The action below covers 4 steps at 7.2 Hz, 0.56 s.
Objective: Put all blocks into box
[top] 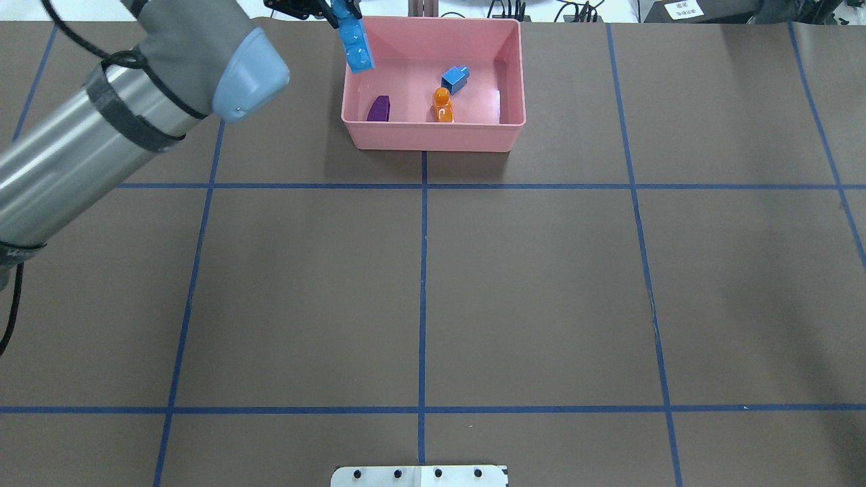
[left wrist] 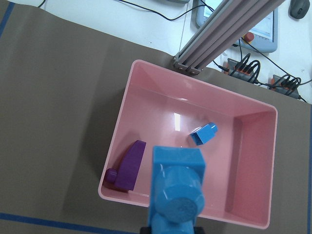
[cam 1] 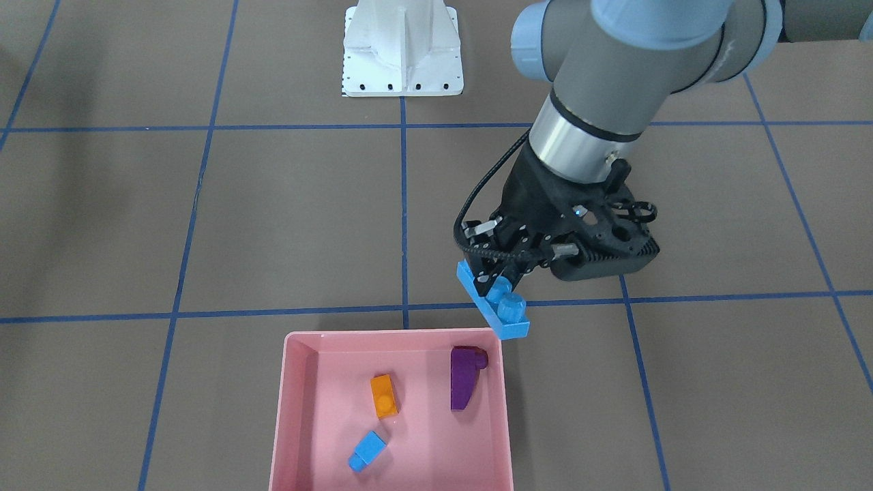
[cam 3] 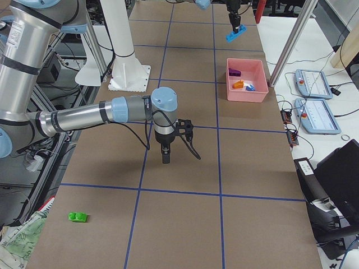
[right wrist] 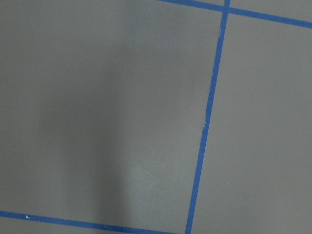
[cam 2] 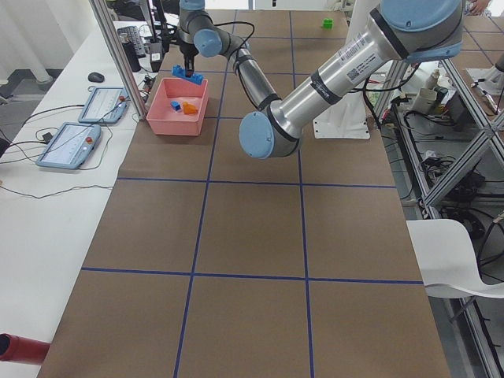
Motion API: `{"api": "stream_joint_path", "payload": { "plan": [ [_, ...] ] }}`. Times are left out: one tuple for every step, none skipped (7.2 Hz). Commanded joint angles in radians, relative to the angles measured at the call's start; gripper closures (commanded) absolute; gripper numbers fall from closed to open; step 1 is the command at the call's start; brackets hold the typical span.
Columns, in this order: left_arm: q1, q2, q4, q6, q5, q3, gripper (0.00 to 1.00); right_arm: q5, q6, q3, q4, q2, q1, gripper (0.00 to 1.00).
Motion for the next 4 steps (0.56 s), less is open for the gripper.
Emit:
{"api": "stream_joint_path", "payload": {
  "plan": [
    [0.016,-0.164,-0.075,-0.007,0.052,0.306,1.0,0.015,0.004,-0.008,0.014,-0.022,0.0,0.0],
    [0.025,-0.198,-0.123,-0.007,0.081,0.41,1.0,0.017,0.004,-0.009,0.016,-0.022,0.0,0.0],
    [0.051,-0.198,-0.141,-0.027,0.131,0.441,1.0,0.018,0.004,-0.009,0.014,-0.022,0.0,0.0],
    [0.087,-0.203,-0.167,-0.029,0.182,0.476,1.0,0.018,0.004,-0.009,0.016,-0.022,-0.001,0.0]
  ]
}}
